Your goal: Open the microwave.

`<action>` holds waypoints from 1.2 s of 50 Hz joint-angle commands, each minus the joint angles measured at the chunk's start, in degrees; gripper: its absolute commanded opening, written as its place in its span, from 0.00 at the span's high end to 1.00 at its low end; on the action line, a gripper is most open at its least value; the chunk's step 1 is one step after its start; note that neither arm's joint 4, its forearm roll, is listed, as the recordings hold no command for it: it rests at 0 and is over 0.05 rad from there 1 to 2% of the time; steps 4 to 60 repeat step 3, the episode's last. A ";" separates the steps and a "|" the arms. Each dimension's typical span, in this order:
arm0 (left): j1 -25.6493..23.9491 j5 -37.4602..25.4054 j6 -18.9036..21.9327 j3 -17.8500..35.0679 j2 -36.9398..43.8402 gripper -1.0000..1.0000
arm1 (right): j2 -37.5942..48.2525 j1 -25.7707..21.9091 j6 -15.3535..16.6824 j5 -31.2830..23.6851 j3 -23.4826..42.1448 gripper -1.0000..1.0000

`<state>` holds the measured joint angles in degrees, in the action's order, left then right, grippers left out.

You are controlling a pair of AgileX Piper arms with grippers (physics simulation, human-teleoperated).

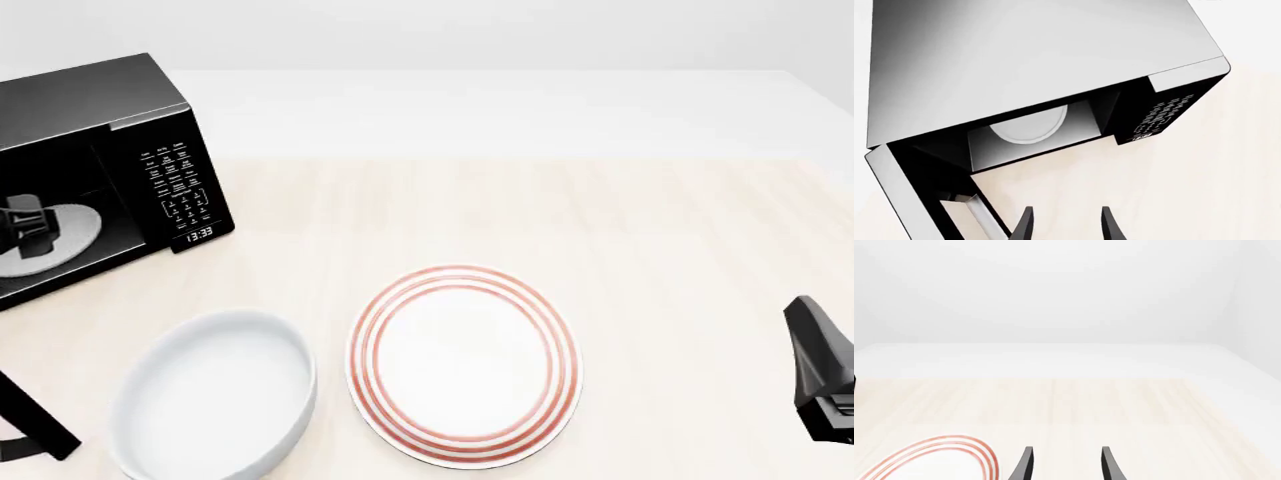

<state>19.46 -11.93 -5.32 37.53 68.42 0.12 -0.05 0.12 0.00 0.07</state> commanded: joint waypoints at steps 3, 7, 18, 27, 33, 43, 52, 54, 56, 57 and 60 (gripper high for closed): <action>0.22 -0.19 -0.37 -1.56 -1.11 0.00 | 0.00 0.00 0.00 0.00 0.00 0.00; 0.22 -0.19 -0.37 -1.56 -1.11 0.00 | 0.00 0.00 0.00 0.00 0.00 0.00; 0.22 -0.19 -0.37 -1.56 -1.11 0.00 | 0.00 0.00 0.00 0.00 0.00 0.00; 0.22 -0.19 -0.37 -1.56 -1.11 0.00 | 0.00 0.00 0.00 0.00 0.00 0.00; 0.22 -0.19 -0.37 -1.56 -1.11 0.00 | 0.00 0.00 0.00 0.00 0.00 0.00; 0.22 -0.19 -0.37 -1.56 -1.11 0.00 | 0.00 0.00 0.00 0.00 0.00 0.00; 0.22 -0.19 -0.37 -1.56 -1.11 0.00 | 0.00 0.00 0.00 0.00 0.00 0.00; 0.22 -0.19 -0.37 -1.56 -1.11 0.00 | 0.00 0.00 0.00 0.00 0.00 0.00; 0.22 -0.19 -0.37 -1.56 -1.11 0.00 | 0.00 0.00 0.00 0.00 0.00 0.00; 0.22 -0.19 -0.37 -1.56 -1.11 0.00 | 0.00 0.00 0.00 0.00 0.00 0.00; 0.22 -0.19 -0.37 -1.56 -1.11 0.00 | 0.00 0.00 0.00 0.00 0.00 0.00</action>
